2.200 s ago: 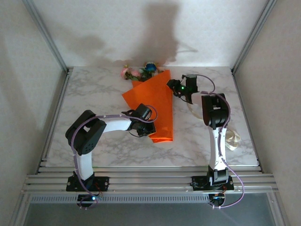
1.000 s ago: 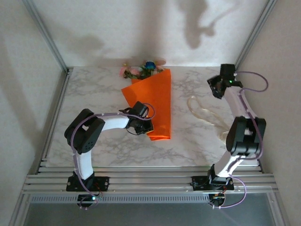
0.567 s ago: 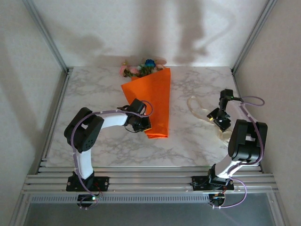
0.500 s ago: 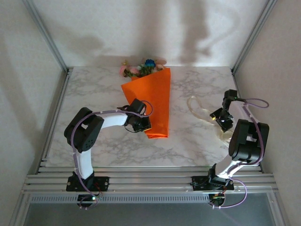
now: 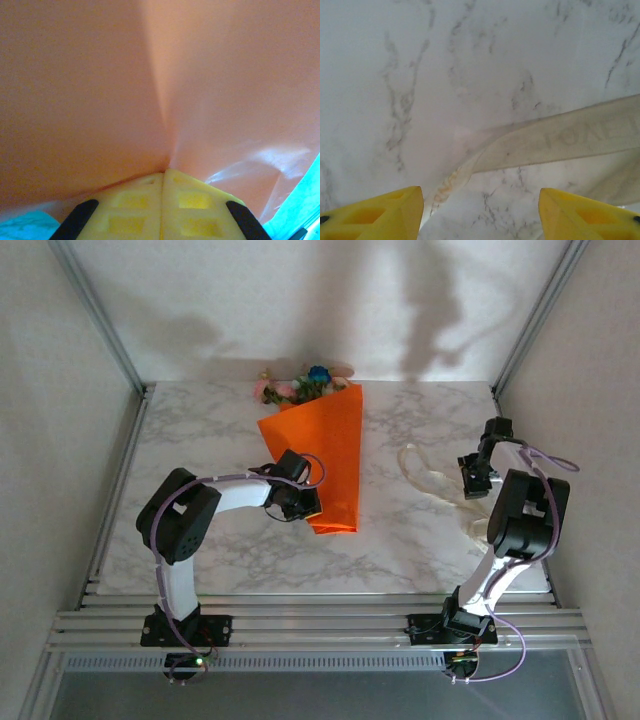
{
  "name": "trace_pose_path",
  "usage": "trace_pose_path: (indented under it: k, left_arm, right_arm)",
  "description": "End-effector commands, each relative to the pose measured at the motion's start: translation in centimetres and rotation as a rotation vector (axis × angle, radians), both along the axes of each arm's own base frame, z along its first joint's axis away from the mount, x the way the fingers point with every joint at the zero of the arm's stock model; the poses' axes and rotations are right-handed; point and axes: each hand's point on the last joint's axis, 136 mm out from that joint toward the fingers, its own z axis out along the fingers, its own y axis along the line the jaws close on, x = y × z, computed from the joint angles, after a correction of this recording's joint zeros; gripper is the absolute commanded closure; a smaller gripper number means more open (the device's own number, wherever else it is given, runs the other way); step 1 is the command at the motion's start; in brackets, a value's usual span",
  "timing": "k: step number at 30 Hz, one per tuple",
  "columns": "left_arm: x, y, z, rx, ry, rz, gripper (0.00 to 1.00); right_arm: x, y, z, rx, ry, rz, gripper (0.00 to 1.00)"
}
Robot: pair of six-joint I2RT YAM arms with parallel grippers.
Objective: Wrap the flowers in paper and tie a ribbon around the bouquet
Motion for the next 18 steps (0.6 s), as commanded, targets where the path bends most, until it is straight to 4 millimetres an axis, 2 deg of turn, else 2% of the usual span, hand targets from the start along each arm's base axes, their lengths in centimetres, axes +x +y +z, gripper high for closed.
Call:
trace_pose_path:
  k: [1, 4, 5, 6, 7, 8, 10, 12, 14, 18]
  left_arm:
    - [-2.2, 7.7, -6.2, 0.319, 0.131, 0.109, 0.94]
    - [-2.4, 7.8, -6.2, 0.324, 0.134, 0.109, 0.94]
    - [-2.5, 7.9, -6.2, 0.324, 0.136, 0.109, 0.94]
    - [-2.6, 7.9, -6.2, 0.325, 0.136, 0.108, 0.94]
    - [-2.6, 8.0, -6.2, 0.324, 0.135, 0.109, 0.94]
    - [-2.6, 8.0, -6.1, 0.327, 0.134, 0.109, 0.94]
    - [-2.7, 8.1, -6.0, 0.33, 0.134, 0.11, 0.95]
    - [-2.8, 8.2, -6.0, 0.33, 0.137, 0.113, 0.95]
    - [-2.8, 8.1, -6.0, 0.328, 0.136, 0.113, 0.95]
    - [-2.6, 8.0, -5.8, 0.327, 0.131, 0.115, 0.95]
  right_arm:
    - [1.1, -0.3, -1.0, 0.045, 0.021, -0.113, 0.37]
    - [1.6, 0.1, -2.0, 0.074, 0.076, -0.126, 0.44]
    - [1.6, 0.1, -2.2, 0.066, 0.089, -0.127, 0.5]
    - [1.6, 0.1, -2.5, 0.06, 0.093, -0.126, 0.65]
    - [1.7, 0.0, -2.6, 0.052, 0.09, -0.125, 0.86]
    - [2.0, 0.1, -2.5, 0.045, 0.086, -0.116, 1.0]
    - [3.4, 0.4, -1.0, 0.015, 0.031, -0.057, 1.0]
    - [5.5, 0.8, 2.3, -0.064, -0.06, 0.038, 1.0]
    - [7.7, 1.7, 6.5, -0.148, -0.176, 0.14, 1.0]
    - [10.4, 4.0, 15.2, -0.275, -0.404, 0.295, 1.0]
